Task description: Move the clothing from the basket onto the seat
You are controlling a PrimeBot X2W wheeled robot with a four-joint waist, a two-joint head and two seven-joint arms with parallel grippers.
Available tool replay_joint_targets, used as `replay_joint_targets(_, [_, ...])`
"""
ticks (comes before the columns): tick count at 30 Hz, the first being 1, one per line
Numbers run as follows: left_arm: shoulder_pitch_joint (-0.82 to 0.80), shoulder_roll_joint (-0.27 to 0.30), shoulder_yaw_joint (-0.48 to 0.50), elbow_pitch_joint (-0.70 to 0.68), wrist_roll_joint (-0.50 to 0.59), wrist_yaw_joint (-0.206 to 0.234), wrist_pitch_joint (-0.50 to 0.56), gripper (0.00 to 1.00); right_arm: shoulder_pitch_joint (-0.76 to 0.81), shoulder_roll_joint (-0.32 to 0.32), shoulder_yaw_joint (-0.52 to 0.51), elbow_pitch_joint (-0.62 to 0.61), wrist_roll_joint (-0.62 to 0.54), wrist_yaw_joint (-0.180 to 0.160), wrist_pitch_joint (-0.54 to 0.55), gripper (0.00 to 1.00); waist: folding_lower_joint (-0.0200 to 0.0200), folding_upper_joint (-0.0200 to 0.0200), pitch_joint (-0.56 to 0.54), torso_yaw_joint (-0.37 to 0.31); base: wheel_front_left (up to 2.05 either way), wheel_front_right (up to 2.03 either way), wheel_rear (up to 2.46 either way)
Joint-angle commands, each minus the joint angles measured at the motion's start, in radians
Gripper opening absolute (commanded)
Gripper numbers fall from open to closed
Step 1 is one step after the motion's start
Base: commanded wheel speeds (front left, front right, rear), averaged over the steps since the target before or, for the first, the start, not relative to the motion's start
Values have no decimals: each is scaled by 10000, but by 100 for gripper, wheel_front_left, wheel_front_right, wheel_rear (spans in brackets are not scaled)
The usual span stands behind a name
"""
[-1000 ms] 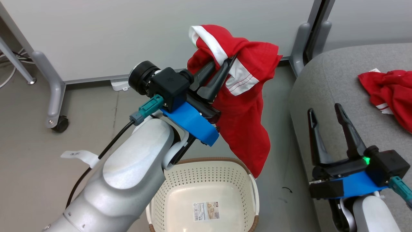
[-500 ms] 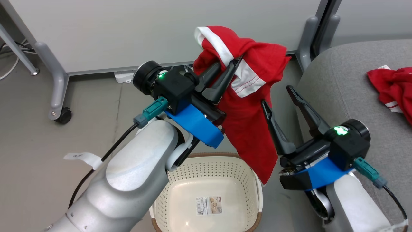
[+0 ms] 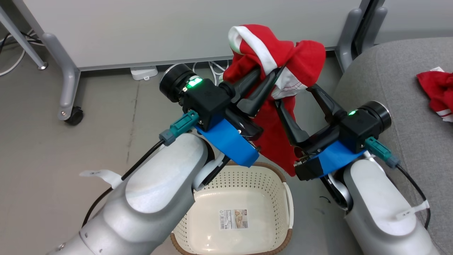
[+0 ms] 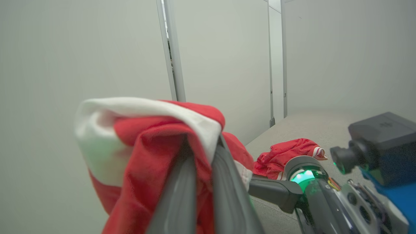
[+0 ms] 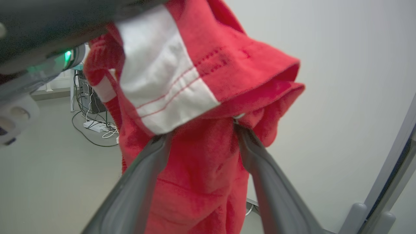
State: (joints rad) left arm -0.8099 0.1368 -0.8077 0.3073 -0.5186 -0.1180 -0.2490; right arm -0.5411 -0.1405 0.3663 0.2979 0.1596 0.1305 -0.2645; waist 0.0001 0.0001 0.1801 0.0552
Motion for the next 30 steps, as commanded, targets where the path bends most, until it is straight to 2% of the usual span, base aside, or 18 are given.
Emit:
replay_joint_targets(1, [-166,-26,-28,-89,53,42,7,0,-241,83,-49,252,12,3,5,100,-1,-1,13,19,0,0,0])
replay_joint_targets(13, [-268,-43,-236,-328,29,43,94,0,-757,546,-261,1004,217,5,5,100,-1,-1,117,146,0,0,0])
replay_joint_targets(14, [-274,-38,-249,-336,7,44,94,0,-818,578,-215,1108,316,5,5,0,-1,-1,113,160,0,0,0])
replay_joint_targets(30, [-190,59,-263,-235,-68,117,6,0,-553,487,-91,1068,474,5,4,0,-1,-1,107,98,0,0,0])
